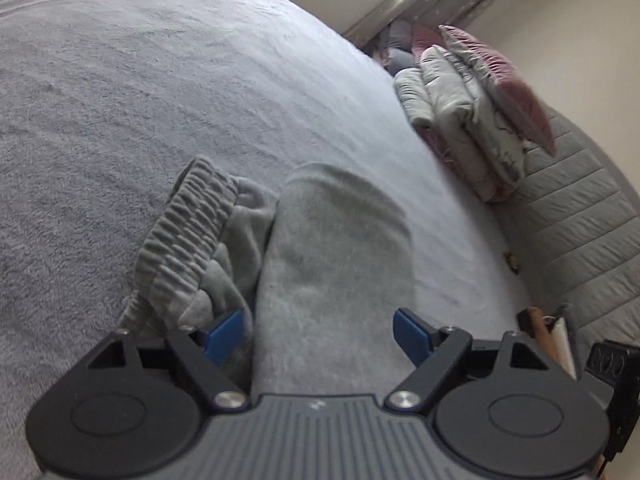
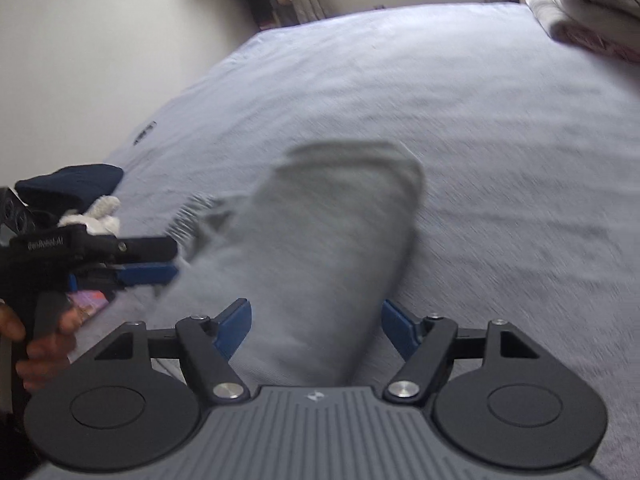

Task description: Fold clothes

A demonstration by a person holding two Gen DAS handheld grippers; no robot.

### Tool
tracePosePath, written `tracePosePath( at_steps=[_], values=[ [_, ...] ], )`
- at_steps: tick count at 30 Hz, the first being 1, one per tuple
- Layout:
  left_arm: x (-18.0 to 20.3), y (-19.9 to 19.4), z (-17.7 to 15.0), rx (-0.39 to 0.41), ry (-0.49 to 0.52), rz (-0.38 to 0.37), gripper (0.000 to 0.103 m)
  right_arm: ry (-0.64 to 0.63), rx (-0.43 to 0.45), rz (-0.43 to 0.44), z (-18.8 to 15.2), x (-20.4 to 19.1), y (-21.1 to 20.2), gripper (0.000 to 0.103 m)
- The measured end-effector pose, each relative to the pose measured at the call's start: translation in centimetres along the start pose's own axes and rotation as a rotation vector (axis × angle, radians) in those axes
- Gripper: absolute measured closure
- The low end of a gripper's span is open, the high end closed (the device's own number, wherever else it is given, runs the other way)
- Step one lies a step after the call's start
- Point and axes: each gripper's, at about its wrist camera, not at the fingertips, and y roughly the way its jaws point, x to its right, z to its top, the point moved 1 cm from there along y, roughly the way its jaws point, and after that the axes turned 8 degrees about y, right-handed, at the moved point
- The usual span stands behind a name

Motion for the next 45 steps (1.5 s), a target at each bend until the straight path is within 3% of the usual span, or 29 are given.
tracePosePath(
  at_steps=[5, 8, 14, 18, 19, 22, 24, 27, 28, 29, 31, 33, 35, 41, 45],
  values=[
    [0.5, 1.7, 0.5, -0.032, 0.06, -0.001, 0.011, 0.131, 0.02, 0.076, -2.0, 5.0, 0.5, 0.028],
    [1.8, 2.3, 1.0, -0.033, 0.097, 0.005, 0.015, 0.269, -0.014, 0.115, -1.4, 6.3, 0.9, 0.028],
    [3.4, 2.5, 1.1, -0.025, 0.139, -0.023, 0.021, 0.268, 0.053, 0.173, -0.6, 5.5, -0.8, 0.028],
    [2.2, 2.1, 1.3, -0.029, 0.113, -0.04, 0.061, 0.293, 0.035, 0.196, -1.1, 5.7, -0.8, 0.028],
    [2.0, 2.1, 1.3, -0.033, 0.114, -0.035, 0.063, 0.302, 0.034, 0.203, -1.2, 5.8, -0.9, 0.028],
    [0.7, 2.9, 0.8, -0.075, 0.073, 0.022, 0.062, 0.325, 0.036, 0.221, -1.3, 5.9, -0.9, 0.028],
    [0.0, 3.1, 0.5, -0.084, 0.048, 0.018, 0.06, 0.326, 0.042, 0.221, -1.4, 5.8, -1.0, 0.028],
    [0.7, 3.1, 0.3, -0.082, 0.075, -0.02, 0.038, 0.331, 0.043, 0.226, -1.5, 5.8, -1.1, 0.028],
    [1.0, 3.2, 0.2, -0.077, 0.083, -0.021, 0.036, 0.33, 0.043, 0.228, -1.5, 5.8, -1.1, 0.028],
    [1.4, 3.2, 0.0, -0.073, 0.096, -0.006, 0.038, 0.328, 0.044, 0.23, -1.5, 5.7, -1.1, 0.028],
    [2.0, 3.3, -0.1, -0.065, 0.134, 0.06, 0.073, 0.321, 0.045, 0.231, -1.6, 5.5, -1.2, 0.028],
    [1.7, 3.1, 0.0, -0.05, 0.115, 0.053, 0.082, 0.309, 0.049, 0.23, -1.5, 5.4, -1.2, 0.028],
    [1.8, 2.6, -0.1, -0.033, 0.118, 0.059, 0.085, 0.295, 0.054, 0.229, -1.3, 5.4, -1.3, 0.028],
    [5.1, 1.0, -0.2, 0.022, 0.278, 0.154, 0.086, 0.259, 0.058, 0.212, -1.3, 5.0, -1.1, 0.028],
    [5.5, 0.5, -0.1, 0.035, 0.313, 0.176, 0.086, 0.232, 0.06, 0.205, -1.4, 4.6, -1.0, 0.028]
  ],
)
